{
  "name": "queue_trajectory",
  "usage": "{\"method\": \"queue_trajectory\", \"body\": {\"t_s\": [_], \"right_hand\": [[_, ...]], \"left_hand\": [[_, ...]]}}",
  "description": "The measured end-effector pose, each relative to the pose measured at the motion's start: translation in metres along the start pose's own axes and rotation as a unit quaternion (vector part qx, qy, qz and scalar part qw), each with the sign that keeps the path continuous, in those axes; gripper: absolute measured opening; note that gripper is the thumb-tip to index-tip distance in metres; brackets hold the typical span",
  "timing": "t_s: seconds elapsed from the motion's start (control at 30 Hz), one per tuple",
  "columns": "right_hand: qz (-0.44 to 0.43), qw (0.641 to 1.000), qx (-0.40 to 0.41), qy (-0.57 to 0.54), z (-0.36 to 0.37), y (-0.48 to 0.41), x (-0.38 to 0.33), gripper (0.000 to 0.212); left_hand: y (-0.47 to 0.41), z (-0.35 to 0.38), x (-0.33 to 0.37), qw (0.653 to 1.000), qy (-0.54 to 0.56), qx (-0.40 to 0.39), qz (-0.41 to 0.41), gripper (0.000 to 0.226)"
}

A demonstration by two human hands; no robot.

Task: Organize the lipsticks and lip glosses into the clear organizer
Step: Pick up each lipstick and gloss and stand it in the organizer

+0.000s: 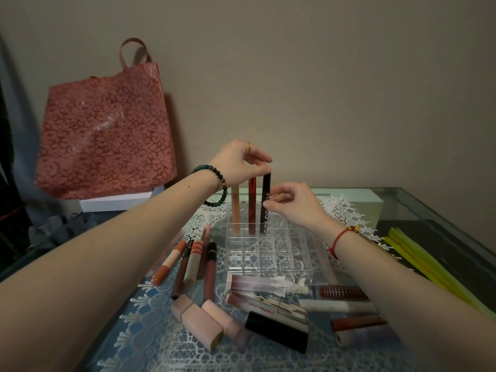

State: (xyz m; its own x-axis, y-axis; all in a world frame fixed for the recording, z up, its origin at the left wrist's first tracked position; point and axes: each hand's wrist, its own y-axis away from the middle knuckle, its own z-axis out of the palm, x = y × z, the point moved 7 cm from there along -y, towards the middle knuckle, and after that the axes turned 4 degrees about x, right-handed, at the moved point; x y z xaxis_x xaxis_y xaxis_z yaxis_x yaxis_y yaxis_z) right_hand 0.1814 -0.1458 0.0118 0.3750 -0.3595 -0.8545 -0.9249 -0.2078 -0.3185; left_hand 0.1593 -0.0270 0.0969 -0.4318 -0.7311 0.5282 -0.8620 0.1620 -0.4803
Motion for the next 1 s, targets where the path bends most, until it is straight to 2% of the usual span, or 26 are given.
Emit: {"method": "queue_trajectory", "body": {"t_s": [1.0], "right_hand": [[-0.019, 0.999, -0.015, 0.035, 0.0024, 0.0036, -0.0071, 0.022]], "left_hand": [[0.0060, 0.0012, 0.0026, 1.000, -0.005, -0.018, 0.004, 0.018]]}}
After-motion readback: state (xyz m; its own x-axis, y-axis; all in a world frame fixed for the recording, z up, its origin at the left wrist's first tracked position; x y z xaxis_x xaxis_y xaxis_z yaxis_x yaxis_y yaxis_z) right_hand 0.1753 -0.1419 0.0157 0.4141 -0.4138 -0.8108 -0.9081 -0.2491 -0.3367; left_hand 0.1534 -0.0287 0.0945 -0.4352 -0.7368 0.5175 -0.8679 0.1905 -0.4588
